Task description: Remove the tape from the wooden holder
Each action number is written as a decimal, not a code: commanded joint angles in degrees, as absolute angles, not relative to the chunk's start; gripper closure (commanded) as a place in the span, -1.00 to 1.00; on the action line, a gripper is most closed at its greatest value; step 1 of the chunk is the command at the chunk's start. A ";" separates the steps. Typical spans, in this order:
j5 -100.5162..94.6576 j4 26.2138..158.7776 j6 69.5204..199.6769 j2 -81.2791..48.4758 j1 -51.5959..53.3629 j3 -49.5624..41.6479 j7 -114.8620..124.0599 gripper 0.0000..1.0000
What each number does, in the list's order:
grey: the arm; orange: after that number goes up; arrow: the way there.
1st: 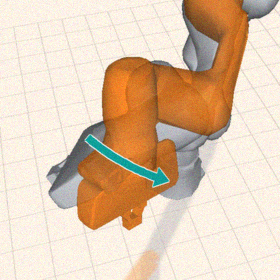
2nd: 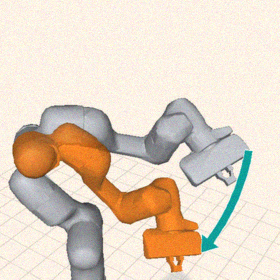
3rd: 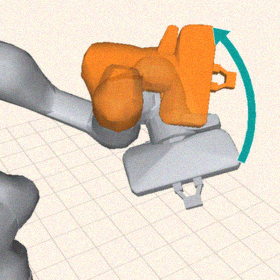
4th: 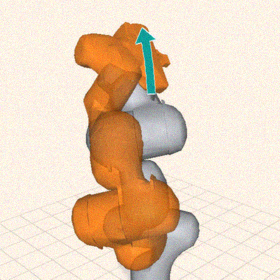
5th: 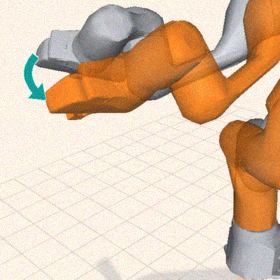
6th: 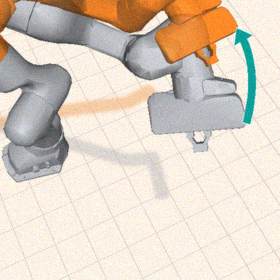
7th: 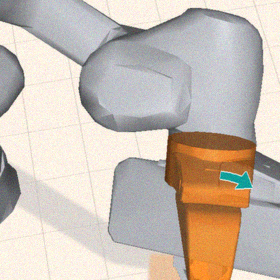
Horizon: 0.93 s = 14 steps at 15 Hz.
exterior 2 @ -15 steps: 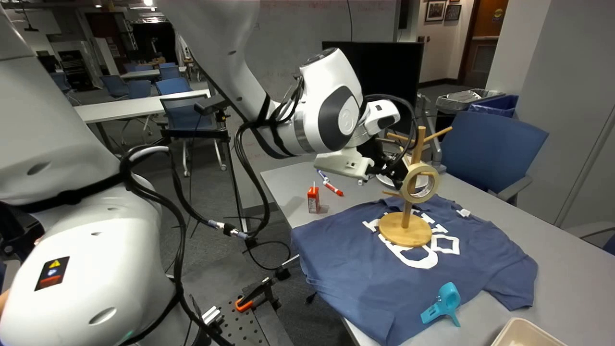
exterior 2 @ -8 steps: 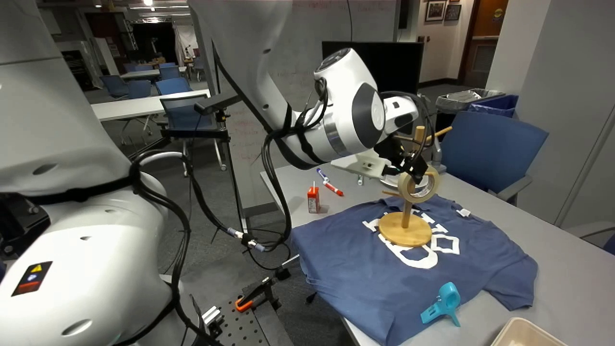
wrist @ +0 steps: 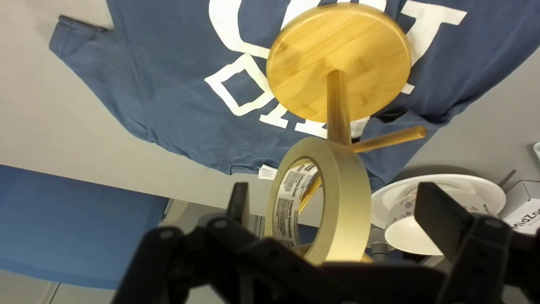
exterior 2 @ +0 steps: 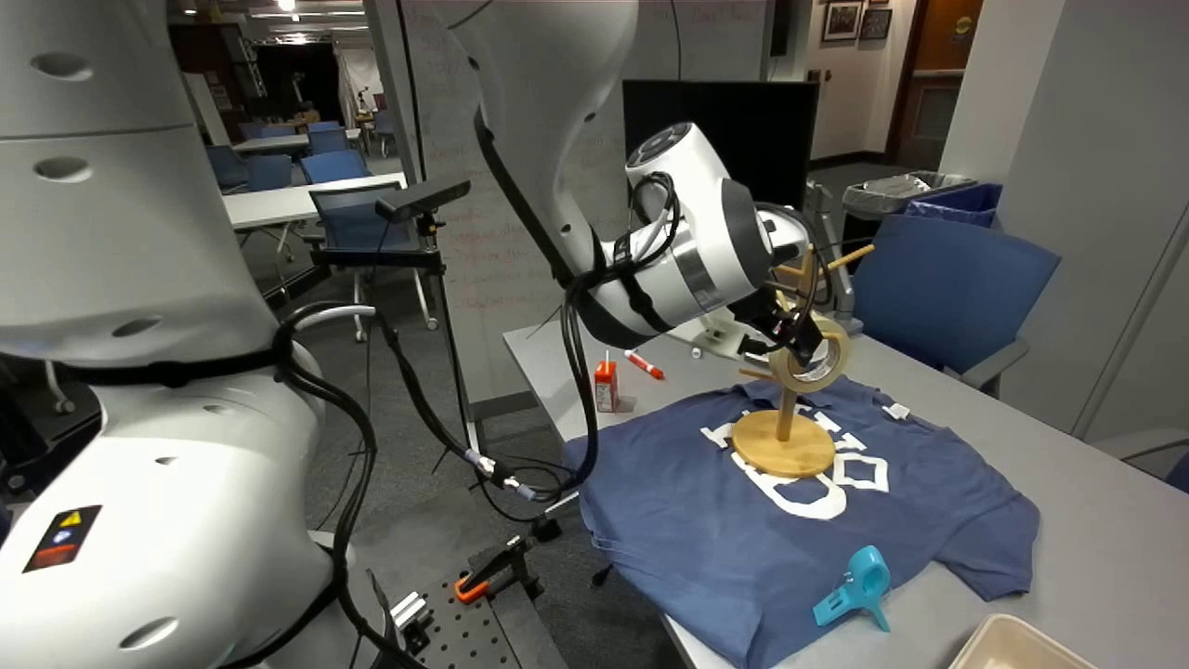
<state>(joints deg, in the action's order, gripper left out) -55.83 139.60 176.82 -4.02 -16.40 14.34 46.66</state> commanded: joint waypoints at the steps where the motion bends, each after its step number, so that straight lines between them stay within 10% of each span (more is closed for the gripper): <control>1: -65.27 132.86 177.44 -9.79 -14.92 12.38 55.14 -1.00; 6: -76.04 126.50 176.91 -15.85 -12.77 10.59 65.76 -1.00; 14: -88.31 121.25 176.26 -20.60 -11.10 9.56 79.21 0.47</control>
